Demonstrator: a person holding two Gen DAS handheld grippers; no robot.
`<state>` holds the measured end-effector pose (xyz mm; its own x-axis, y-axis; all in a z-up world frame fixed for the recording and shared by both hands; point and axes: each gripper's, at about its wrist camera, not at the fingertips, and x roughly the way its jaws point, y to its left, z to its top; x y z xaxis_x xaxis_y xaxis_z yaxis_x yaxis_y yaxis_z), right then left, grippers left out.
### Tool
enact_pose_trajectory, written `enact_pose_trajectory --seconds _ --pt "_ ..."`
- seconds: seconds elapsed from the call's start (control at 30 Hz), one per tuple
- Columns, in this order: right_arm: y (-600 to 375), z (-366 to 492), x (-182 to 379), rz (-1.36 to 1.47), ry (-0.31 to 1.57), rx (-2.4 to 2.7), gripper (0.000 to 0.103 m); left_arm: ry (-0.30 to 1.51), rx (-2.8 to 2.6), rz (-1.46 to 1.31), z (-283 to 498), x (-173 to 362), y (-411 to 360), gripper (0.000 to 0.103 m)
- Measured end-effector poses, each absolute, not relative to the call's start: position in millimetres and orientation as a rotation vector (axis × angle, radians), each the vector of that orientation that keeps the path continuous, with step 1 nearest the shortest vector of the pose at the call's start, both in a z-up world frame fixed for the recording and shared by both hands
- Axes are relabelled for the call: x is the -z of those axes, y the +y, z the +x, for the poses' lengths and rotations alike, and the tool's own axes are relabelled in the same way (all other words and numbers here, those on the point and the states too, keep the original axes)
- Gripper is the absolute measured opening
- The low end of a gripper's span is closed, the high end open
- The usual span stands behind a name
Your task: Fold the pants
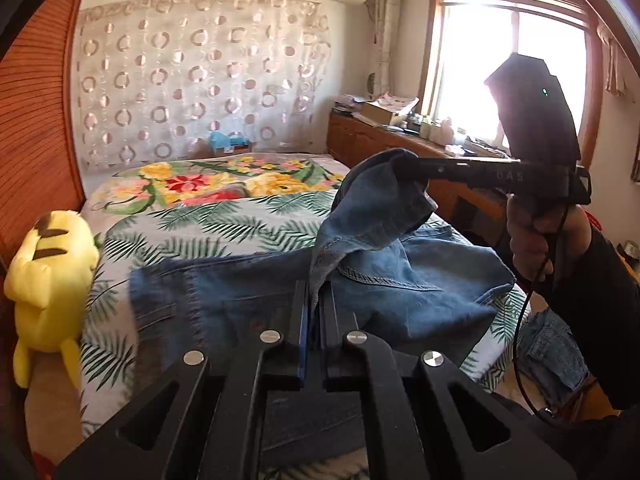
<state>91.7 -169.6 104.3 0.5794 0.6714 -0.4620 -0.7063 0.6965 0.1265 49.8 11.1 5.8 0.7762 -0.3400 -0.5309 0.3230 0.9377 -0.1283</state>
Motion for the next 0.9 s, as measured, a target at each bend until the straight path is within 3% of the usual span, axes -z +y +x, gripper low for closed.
enact_pose_trajectory --seconds 0.63,0.9 --pt "-51 173 -102 -0.11 0.617 -0.943 0.005 0.647 0.167 -0.131 26 34 99 0.005" --pt "7 206 -66 -0.203 0.699 -0.881 0.005 0.734 0.127 -0.165 34 74 108 0.005"
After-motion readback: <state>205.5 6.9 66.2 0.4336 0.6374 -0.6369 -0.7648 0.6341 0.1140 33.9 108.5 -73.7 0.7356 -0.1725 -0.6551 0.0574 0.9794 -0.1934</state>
